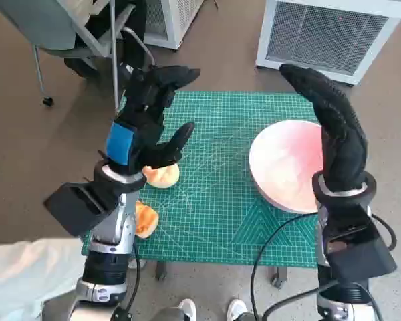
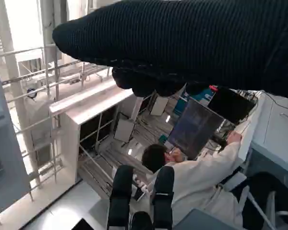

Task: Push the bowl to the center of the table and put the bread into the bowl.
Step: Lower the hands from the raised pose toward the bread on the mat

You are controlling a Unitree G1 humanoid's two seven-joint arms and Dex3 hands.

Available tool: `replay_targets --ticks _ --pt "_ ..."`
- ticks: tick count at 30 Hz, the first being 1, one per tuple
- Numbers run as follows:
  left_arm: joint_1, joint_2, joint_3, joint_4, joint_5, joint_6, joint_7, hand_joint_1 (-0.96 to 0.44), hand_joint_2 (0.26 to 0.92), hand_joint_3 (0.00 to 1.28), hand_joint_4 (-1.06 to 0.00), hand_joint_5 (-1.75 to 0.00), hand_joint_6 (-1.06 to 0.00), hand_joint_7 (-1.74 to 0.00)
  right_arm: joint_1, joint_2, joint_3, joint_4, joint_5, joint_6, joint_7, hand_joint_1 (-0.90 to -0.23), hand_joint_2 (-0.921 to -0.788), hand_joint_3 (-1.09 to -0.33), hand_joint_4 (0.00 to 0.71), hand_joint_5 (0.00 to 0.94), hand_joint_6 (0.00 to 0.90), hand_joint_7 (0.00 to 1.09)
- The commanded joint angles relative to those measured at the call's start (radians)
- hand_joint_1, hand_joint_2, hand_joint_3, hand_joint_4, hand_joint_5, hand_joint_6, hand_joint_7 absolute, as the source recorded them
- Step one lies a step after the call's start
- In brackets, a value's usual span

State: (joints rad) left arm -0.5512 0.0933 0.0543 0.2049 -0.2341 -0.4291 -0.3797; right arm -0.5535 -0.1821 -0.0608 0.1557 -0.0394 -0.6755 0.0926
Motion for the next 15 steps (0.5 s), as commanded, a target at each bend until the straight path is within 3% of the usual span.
replay_targets --ticks 1,15 --pt "-0.009 0.004 0.001 0.002 0.003 0.005 0.002 -0.31 0.769 0.65 0.00 -0.86 0.00 -1.04 0.024 0.006 0.005 -0.002 0.004 -0.001 0.000 -0.567 -0.921 -0.750 0.294 0.000 -0.001 0.69" --pt "-0.007 0.007 0.004 0.005 0.003 0.005 0.003 -0.31 0.771 0.65 0.00 -0.86 0.00 -1.04 0.028 0.001 0.006 -0.002 0.002 0.007 0.004 -0.576 -0.921 -0.748 0.292 0.000 -0.001 0.68"
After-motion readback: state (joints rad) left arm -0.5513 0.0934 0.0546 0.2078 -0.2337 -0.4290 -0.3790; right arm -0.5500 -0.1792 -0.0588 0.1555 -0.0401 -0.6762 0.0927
